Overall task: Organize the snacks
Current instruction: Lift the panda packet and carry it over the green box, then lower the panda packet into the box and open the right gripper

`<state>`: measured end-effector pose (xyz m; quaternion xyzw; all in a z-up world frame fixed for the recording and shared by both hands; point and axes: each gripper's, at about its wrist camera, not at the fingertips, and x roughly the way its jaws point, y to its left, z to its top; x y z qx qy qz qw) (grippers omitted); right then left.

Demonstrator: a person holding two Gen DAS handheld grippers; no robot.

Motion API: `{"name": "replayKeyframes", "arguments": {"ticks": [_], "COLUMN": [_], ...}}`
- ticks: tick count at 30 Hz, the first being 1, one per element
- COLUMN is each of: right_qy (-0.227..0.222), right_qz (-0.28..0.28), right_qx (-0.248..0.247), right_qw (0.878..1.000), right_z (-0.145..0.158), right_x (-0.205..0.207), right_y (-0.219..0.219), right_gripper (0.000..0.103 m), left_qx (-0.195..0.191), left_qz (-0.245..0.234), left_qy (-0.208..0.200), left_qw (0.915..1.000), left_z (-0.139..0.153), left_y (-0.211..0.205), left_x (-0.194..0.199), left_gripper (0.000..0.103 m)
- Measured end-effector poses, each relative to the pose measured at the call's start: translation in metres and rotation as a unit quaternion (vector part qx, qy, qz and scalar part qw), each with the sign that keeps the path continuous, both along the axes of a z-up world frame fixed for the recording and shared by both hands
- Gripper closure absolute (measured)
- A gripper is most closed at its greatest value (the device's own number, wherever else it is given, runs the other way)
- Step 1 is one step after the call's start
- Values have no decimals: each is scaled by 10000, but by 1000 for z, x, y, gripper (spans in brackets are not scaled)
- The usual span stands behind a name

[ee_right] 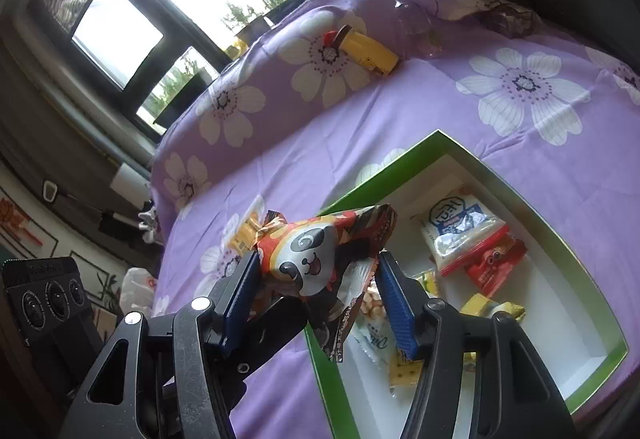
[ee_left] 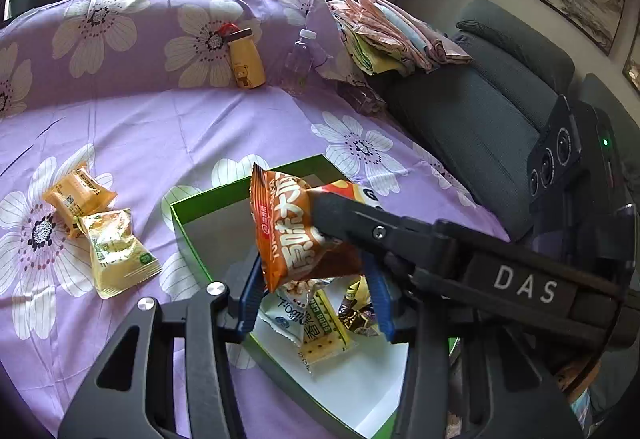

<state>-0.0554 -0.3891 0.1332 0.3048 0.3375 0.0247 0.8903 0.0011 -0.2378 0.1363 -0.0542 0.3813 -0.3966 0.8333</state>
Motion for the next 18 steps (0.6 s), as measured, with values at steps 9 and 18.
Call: {"name": "replayKeyframes", "arguments": {"ticks": [9, 18], "right_qy": [307, 750], "right_qz": [-262, -329], "right_qx": [-242, -209], "right_qw": [9989, 9964], "right_z": [-10, -29], "right_x": [-5, 2], "right_y": [-26, -37], "right_gripper": [42, 42], "left_qx": [12, 33], "left_qz": [-266, -264], "left_qy": [358, 838], "left_qw": [9990, 9961], "left_z": [-17, -38], "left_y": [-31, -41], "left_x": [-1, 6], "left_gripper": [58, 58]}}
